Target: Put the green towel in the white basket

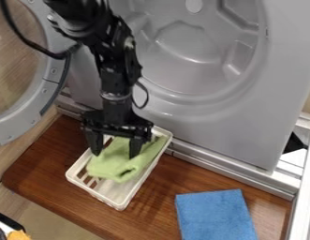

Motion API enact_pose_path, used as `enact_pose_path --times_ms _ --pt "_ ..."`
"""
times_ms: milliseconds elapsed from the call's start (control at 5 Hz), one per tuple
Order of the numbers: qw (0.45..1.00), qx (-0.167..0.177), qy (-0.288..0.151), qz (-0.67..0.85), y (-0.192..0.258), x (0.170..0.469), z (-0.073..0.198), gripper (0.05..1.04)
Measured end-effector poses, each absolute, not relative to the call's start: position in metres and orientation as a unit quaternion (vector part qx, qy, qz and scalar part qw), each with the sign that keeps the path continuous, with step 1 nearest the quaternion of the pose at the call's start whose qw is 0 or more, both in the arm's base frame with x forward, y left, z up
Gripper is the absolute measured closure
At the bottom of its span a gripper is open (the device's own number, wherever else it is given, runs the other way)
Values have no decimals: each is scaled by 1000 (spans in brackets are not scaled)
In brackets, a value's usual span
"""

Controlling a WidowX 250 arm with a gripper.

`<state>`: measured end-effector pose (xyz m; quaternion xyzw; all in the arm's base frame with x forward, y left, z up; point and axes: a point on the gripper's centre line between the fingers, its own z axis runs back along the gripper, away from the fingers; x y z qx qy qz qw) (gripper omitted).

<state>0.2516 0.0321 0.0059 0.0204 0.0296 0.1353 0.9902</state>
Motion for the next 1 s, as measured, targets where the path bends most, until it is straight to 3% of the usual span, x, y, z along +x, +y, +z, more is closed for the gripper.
enact_pose_path --times_ms 600,1000 --pt "991 4 -6 133 32 251 42 84" --pt "991 2 -9 132 25 248 44 84"
